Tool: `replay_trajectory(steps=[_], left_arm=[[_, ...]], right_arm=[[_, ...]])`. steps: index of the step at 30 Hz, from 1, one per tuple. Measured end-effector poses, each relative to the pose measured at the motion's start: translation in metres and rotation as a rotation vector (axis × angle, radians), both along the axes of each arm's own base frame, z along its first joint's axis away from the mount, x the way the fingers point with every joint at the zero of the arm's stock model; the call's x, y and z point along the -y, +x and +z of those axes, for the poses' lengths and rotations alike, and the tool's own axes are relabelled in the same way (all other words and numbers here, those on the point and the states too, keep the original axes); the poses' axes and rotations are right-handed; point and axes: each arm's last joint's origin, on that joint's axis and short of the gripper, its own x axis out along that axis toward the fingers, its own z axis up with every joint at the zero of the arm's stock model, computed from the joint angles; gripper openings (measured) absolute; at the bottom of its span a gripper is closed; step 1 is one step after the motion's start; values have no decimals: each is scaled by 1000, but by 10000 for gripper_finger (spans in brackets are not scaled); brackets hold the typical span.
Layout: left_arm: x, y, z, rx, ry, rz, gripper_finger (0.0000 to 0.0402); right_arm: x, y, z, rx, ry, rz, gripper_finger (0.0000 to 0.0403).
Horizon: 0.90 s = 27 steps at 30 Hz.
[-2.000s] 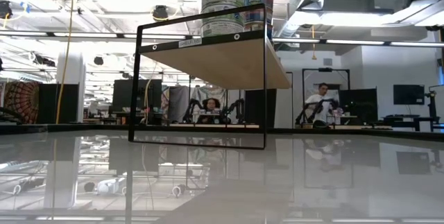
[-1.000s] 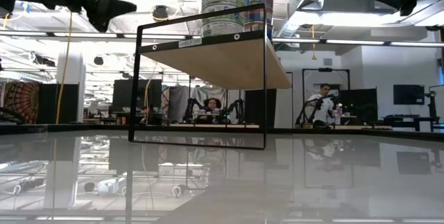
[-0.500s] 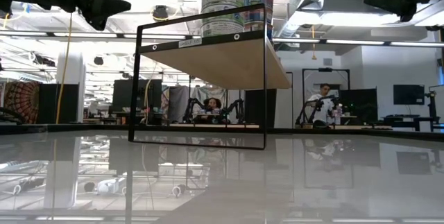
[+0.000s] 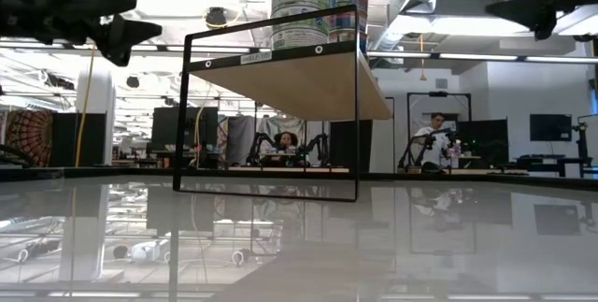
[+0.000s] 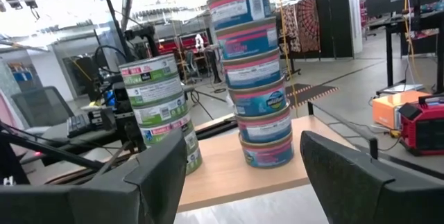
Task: Stack canned seafood by type on shelf
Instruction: Return to Home Position
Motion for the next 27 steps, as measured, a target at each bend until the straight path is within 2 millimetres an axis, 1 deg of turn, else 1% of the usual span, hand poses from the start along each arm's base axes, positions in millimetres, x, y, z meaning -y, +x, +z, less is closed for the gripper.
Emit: replay_trajectory(steps=[3,8,11,15,17,21,27], left_arm=[[0,-4,-5,35,6,-9,242],[2,-8,-16,75,-2,-88,242],[2,-9,-25,75,-22,-83,242],[2,-7,-29,101,-7,-78,242],[1,-7,-30,97,11,-48,242],[-2,-8,-28,112,7,43,242],[-6,-7,-33,57,69,184,242]], right_arm=[[-1,6,-7,15,-1,0,303],[-2,10,-14,18,-13,-2,303],[-2,10,-12,38,-8,-3,303],[-2,10,-13,31,-12,-9,303],[-2,10,-14,22,-14,-11,303],[-2,11,-21,-55,-31,-11,303],[-3,12,-31,-106,57,-5,303]])
